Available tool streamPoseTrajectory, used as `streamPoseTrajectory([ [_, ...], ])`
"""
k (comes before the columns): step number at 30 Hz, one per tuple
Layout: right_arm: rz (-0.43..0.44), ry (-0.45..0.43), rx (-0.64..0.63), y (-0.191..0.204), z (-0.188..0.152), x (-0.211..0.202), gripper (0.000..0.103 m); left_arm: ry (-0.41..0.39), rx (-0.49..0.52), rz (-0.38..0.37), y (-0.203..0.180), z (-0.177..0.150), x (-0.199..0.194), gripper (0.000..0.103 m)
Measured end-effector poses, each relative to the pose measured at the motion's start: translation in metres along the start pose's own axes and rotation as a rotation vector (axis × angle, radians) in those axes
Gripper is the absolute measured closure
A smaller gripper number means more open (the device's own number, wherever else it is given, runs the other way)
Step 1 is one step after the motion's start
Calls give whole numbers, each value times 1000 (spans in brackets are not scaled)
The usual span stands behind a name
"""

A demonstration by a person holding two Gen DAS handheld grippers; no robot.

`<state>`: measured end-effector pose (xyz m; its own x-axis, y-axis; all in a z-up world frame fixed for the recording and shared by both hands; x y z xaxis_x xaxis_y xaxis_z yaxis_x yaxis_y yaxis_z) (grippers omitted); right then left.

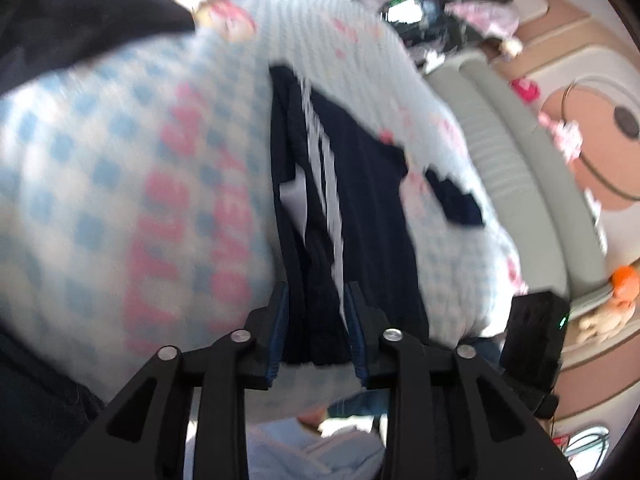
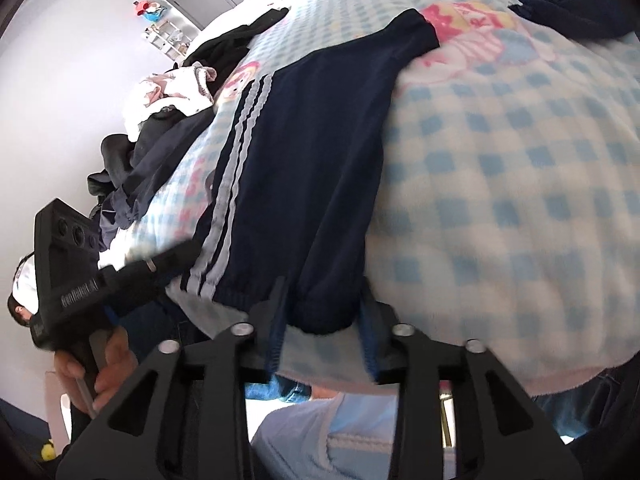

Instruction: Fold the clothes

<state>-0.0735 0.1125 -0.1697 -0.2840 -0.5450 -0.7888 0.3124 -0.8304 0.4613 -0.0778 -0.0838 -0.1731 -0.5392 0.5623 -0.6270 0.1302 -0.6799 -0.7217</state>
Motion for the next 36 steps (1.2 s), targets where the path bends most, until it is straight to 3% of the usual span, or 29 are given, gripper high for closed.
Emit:
streamPoseTrajectory([
  [2,-27,-18,-9,0,6,-8,59,-52,-21,-8,2,9,-7,60],
  [6,-221,-111,-43,-9,27,-30,49,-85,13,-13,-8,18,-6,60],
  [8,-251,-143,-64,-10,38,-33,47,-68,81,32,-19,13,4,60],
  [12,-255,-121,-111,-4,51,-20,47,-44,272,207,-37,-2,28,60],
  [15,-313,-83,-172,-1,51,-1,47,-14,298,303,-26,-7,40,58],
  [19,-328,-5,-139,-12,29,25,47,-47,239,255,-19,0,28,58],
  [26,-246,-71,-88,-17,23,2,46,-103,139,173,-7,12,8,56],
  [29,-223,-79,-106,-9,25,3,41,-64,186,178,-15,4,18,56],
  [31,-243,-33,-137,-9,20,17,38,-37,216,188,-20,-1,24,55],
  [33,-284,9,-188,-11,14,31,38,7,237,281,-13,-8,36,57],
  [36,-274,-6,-179,-13,13,20,38,-24,197,299,-5,-4,28,61],
])
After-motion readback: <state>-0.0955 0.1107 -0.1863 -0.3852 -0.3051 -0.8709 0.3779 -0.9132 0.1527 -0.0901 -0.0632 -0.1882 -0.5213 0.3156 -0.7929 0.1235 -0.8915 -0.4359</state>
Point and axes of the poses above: each gripper's, at about its wrist camera, not at the fingertips, and x roughly the way its jaws point, y to its left, z to its top, the point moved 6 cm from there along x, roughly the way its jaws point, and after that the axes turned 5 degrees about -x, right-handed, at the moved point
